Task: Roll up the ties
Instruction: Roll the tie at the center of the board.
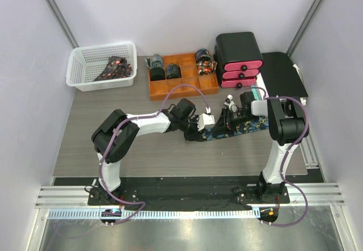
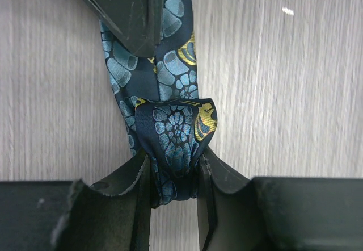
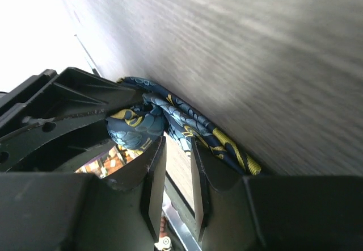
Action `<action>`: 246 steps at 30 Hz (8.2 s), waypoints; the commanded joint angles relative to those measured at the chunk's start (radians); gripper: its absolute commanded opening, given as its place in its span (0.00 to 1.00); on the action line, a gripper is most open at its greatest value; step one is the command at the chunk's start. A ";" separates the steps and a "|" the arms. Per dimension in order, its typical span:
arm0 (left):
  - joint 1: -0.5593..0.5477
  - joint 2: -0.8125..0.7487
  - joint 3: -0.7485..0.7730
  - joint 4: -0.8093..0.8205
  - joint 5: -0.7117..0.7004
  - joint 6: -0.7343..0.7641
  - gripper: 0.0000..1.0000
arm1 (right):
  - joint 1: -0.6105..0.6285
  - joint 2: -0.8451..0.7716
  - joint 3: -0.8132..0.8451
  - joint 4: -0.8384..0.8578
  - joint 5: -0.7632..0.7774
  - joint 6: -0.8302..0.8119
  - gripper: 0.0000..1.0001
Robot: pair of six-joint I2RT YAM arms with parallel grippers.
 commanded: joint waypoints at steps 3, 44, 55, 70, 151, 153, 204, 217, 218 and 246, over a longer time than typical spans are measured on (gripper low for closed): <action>0.004 -0.008 0.037 -0.340 -0.098 0.034 0.10 | 0.006 0.009 -0.070 -0.040 0.148 -0.053 0.31; 0.076 -0.076 -0.008 -0.201 0.015 -0.110 0.74 | 0.090 0.005 -0.141 0.319 0.008 0.154 0.01; 0.096 -0.203 -0.311 0.455 0.109 -0.235 1.00 | 0.073 0.061 -0.130 0.299 0.047 0.105 0.01; 0.018 0.000 -0.312 0.729 0.049 -0.228 0.68 | 0.072 0.137 -0.102 0.257 0.094 0.113 0.01; 0.007 0.074 -0.128 0.341 0.018 -0.130 0.42 | 0.026 0.131 -0.056 0.164 0.070 0.063 0.04; 0.005 0.064 -0.096 0.249 -0.022 -0.084 0.33 | 0.024 0.090 -0.049 0.144 0.042 0.057 0.12; 0.045 -0.058 -0.165 0.409 0.081 -0.196 0.85 | -0.002 0.144 -0.029 0.070 0.111 0.033 0.01; -0.018 0.026 -0.177 0.600 -0.069 -0.188 0.85 | 0.000 0.157 -0.026 0.038 0.105 0.016 0.01; -0.018 0.023 -0.179 0.603 -0.080 -0.191 0.85 | 0.000 0.159 -0.027 0.036 0.107 0.016 0.01; -0.032 0.012 -0.078 0.459 -0.102 -0.191 0.97 | 0.000 0.160 -0.027 0.021 0.097 0.004 0.01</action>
